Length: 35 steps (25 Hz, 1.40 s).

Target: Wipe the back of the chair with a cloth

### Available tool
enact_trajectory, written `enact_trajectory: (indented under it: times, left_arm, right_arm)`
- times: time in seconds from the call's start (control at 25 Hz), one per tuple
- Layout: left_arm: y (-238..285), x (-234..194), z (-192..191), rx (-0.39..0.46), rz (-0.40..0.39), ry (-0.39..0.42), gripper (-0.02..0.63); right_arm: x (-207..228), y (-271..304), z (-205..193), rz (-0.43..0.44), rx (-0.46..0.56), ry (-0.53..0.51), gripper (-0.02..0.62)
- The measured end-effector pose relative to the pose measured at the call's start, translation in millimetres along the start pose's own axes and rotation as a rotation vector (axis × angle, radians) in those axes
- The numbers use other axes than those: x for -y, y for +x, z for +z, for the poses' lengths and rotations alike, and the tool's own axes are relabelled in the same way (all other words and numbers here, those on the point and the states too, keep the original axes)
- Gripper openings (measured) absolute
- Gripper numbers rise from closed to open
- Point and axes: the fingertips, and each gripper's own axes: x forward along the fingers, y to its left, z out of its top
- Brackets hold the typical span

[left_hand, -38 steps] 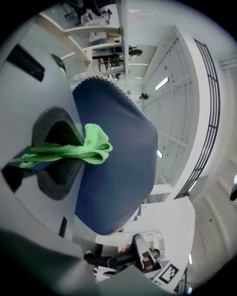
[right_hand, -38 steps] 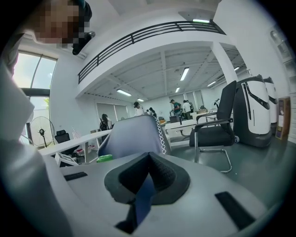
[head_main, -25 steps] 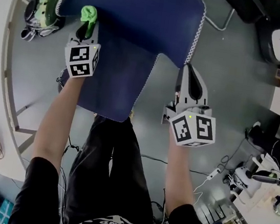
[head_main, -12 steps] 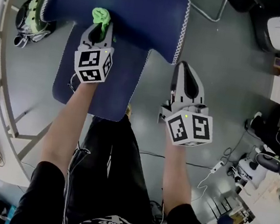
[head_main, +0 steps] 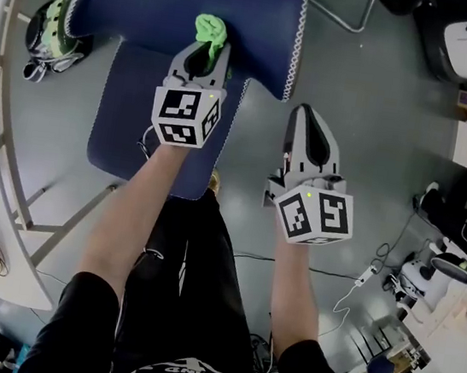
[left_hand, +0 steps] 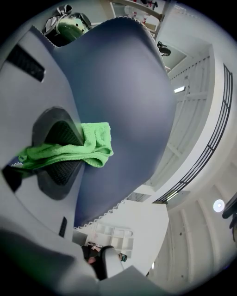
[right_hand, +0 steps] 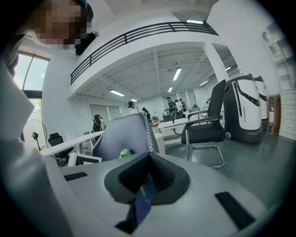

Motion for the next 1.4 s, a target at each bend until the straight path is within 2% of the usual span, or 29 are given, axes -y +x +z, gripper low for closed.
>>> enact_trajectory:
  times: [0.36,0.6,0.76,1.0,1.16,1.4]
  left_arm:
    - [-5.2,79.5,-11.9,-0.059,-0.233,0.129,0.060]
    - [-18.3,104.5,-21.6,-0.132,-0.332,0.148,0.060]
    - [-33.0,91.2,-15.9,-0.157,-0.304,0.121,0.060]
    - [-60.1,49.9,4.5,-0.175,-0.193,0.108,0.060]
    - [-84.7,33.1,33.2,-0.176,-0.136,0.107,0.060]
    - [-124.2,31.3,92.9,-0.154,-0.080,0.079,0.060]
  right_arm:
    - [6.4,-11.0,3.1,-0.004,0.001,0.001,-0.008]
    - [6.6,-18.5,5.1,0.010,-0.001,0.007,-0.008]
    - [1.1,-20.4,3.2,0.023,-0.014,0.006,-0.008]
    - [-17.6,-18.4,12.7,0.050,-0.020,0.006,-0.006]
    - [-36.5,-22.0,33.3,0.075,-0.014,0.008,-0.006]
    - [-62.4,-39.9,79.0,0.103,0.004,0.000,-0.006]
